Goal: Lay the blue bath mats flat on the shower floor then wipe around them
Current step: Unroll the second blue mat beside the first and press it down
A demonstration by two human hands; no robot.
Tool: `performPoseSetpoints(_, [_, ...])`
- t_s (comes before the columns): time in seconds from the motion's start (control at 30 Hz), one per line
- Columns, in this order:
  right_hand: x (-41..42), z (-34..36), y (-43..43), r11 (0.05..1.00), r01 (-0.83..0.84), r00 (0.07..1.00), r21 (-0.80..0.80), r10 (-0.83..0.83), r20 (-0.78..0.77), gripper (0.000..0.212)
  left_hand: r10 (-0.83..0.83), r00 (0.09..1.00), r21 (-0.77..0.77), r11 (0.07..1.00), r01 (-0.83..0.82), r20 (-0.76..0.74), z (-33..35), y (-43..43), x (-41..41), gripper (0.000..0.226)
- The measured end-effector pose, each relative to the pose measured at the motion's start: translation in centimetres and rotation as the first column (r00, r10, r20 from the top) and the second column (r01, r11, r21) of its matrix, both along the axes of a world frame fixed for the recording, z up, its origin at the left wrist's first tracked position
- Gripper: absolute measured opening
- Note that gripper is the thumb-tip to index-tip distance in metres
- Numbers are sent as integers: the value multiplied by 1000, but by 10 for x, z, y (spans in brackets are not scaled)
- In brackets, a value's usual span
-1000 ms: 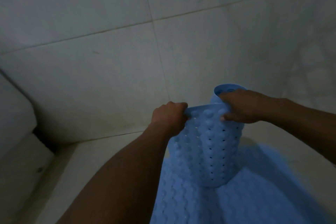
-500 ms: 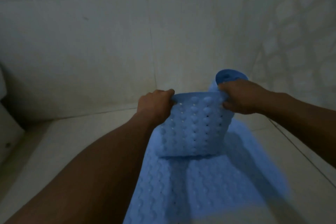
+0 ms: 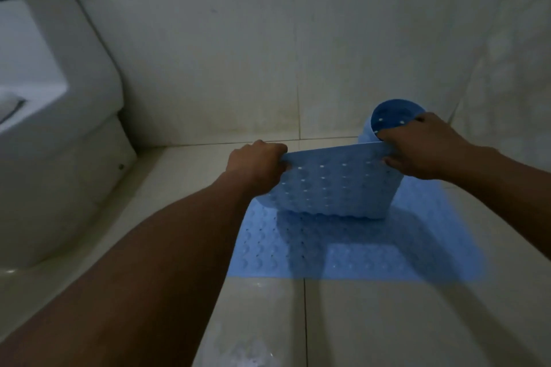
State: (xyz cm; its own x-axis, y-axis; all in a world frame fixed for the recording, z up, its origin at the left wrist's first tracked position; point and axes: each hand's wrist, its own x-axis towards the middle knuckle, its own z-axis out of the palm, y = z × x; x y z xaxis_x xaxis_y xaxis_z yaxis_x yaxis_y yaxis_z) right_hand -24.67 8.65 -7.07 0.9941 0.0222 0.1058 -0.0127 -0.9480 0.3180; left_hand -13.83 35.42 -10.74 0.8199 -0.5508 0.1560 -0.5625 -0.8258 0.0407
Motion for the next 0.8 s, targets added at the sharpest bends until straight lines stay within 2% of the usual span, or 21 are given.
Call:
performPoseSetpoints(0.17, [-18,5,-8,997,-14,996,74,20,-86,32,28,999,26,999,-28,-18,7,1,-20,22])
performPoseSetpoints(0.3, [-27,13,-22,999,46,989,28,-42,-141,36,49,998,49,998,-47,-43,11,-2,-28,24])
performPoseSetpoints(0.57, [-53,-5,-30,990,83,995,116,-76,-65,29,11,994,38,999,-6,-113,11,-2,-37,23])
performPoseSetpoints(0.7, [-50,2,-22,975,130,981,178,-100,-167,26,16,988,19,1000,-13,-155,9,13,-43,23])
performPoseSetpoints(0.8, [-48,19,-11,977,81,972,197,-34,-232,13,28,962,-5,1000,-31,-270,33,26,-38,30])
